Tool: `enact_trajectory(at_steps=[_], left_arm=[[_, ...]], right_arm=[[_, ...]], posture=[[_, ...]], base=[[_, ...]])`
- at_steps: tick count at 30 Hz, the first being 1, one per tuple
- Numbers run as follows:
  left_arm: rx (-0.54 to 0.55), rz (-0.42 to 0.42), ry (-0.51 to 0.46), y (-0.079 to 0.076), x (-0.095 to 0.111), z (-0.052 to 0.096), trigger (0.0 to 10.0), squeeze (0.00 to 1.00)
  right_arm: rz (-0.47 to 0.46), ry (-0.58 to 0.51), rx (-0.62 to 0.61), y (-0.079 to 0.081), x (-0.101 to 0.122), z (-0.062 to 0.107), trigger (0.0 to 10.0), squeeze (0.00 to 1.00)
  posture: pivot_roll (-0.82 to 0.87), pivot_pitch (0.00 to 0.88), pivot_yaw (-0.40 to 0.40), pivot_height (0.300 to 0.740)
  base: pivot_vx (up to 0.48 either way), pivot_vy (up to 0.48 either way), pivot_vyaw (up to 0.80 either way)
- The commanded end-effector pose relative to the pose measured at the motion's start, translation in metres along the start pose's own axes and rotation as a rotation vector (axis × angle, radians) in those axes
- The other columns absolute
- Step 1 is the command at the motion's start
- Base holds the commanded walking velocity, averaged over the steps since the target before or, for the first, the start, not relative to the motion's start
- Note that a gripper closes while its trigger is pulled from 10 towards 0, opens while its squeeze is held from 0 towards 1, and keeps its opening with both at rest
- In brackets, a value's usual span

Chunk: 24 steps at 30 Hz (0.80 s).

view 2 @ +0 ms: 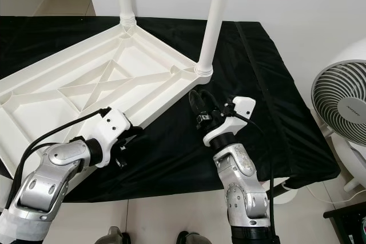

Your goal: Building children table

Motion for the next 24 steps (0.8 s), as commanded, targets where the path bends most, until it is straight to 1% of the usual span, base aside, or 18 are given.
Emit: enact_trajectory(at_steps=[1, 4, 5, 6, 7, 11, 13, 15, 16, 17, 18, 19, 20, 24], left_arm=[[0.085, -0.005, -0.019, 0.012, 0.007, 0.005, 10.0, 1.0], [0.087, -0.003, -0.028, 0.013, 0.009, 0.006, 10.0, 1.0], [0.069, -0.022, -0.057, 0.01, 0.015, 0.007, 10.0, 0.95], [0.069, -0.022, -0.057, 0.01, 0.015, 0.007, 10.0, 0.95], [0.05, -0.036, -0.081, 0.006, 0.021, 0.008, 10.0, 0.0], [0.055, -0.052, -0.069, 0.009, 0.02, 0.009, 10.0, 0.0], [0.069, -0.053, -0.006, 0.012, 0.01, 0.007, 10.0, 0.0], [0.068, -0.052, 0.011, 0.012, 0.006, 0.007, 10.0, 0.0], [0.078, -0.056, 0.054, 0.013, -0.001, 0.006, 10.0, 0.0], [0.074, -0.09, 0.115, 0.012, -0.012, 0.005, 10.0, 0.0], [0.074, -0.09, 0.115, 0.012, -0.012, 0.005, 10.0, 0.0], [0.071, -0.117, 0.158, 0.011, -0.019, 0.005, 10.0, 0.0], [0.088, -0.107, 0.187, 0.013, -0.025, 0.005, 10.0, 0.0], [0.126, -0.095, 0.216, 0.018, -0.031, 0.004, 10.0, 0.0]], right_arm=[[-0.009, 0.013, -0.003, 0.0, -0.003, 0.001, 10.0, 0.0], [-0.01, 0.013, -0.004, 0.0, -0.003, 0.001, 10.0, 0.0], [-0.011, 0.012, -0.005, 0.0, -0.004, 0.001, 10.0, 0.0], [-0.011, 0.012, -0.005, 0.0, -0.004, 0.001, 10.0, 0.0], [-0.011, 0.012, -0.006, -0.001, -0.004, 0.001, 10.0, 0.0], [-0.011, 0.012, -0.007, -0.001, -0.005, 0.001, 10.0, 0.0], [-0.012, 0.012, -0.006, -0.001, -0.005, 0.0, 10.0, 0.0], [-0.013, 0.012, -0.006, 0.0, -0.005, 0.0, 10.0, 0.0], [-0.012, 0.012, -0.005, -0.001, -0.005, 0.0, 10.0, 0.0], [-0.012, 0.011, -0.005, -0.001, -0.005, 0.0, 10.0, 0.0], [-0.012, 0.011, -0.005, -0.001, -0.005, 0.0, 10.0, 0.0], [-0.012, 0.011, -0.005, -0.001, -0.005, -0.001, 10.0, 0.0], [-0.012, 0.01, -0.005, -0.001, -0.005, -0.001, 10.0, 0.0], [-0.012, 0.009, -0.005, -0.001, -0.005, -0.001, 10.0, 0.0]], posture=[[0.11, 0.126, -0.037, 0.74], [0.11, 0.126, -0.037, 0.74], [0.11, 0.122, -0.034, 0.74], [0.11, 0.122, -0.034, 0.74], [0.11, 0.12, -0.033, 0.74], [0.11, 0.117, -0.033, 0.74], [0.11, 0.114, -0.032, 0.74], [0.11, 0.114, -0.032, 0.74], [0.11, 0.111, -0.033, 0.74], [0.11, 0.109, -0.033, 0.74], [0.11, 0.109, -0.033, 0.74], [0.11, 0.109, -0.033, 0.74], [0.11, 0.106, -0.031, 0.74], [0.11, 0.103, -0.03, 0.74]], base=[[0.0, 0.0, 0.0], [0.0, 0.0, 0.0], [0.0, 0.0, 0.0], [0.0, 0.0, 0.0], [0.0, 0.0, 0.0], [0.0, 0.0, 0.0], [0.0, 0.0, 0.0], [0.0, 0.0, 0.0], [0.0, 0.0, 0.0], [0.0, 0.0, 0.0], [0.0, 0.0, 0.0], [0.0, 0.0, 0.0], [0.0, 0.0, 0.0], [0.0, 0.0, 0.0]])
Point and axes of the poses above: a point about 5 cm out from each wrist's last joint towards the gripper, its own z axis pointing back from the gripper into the wrist, its own x axis along the axis of the wrist's last joint, y = z × x, the point moved 4 cm from there along -z, pointing out of the wrist towards the gripper, and after that the axes turned 2 degrees about z, right-handed, at the moved point
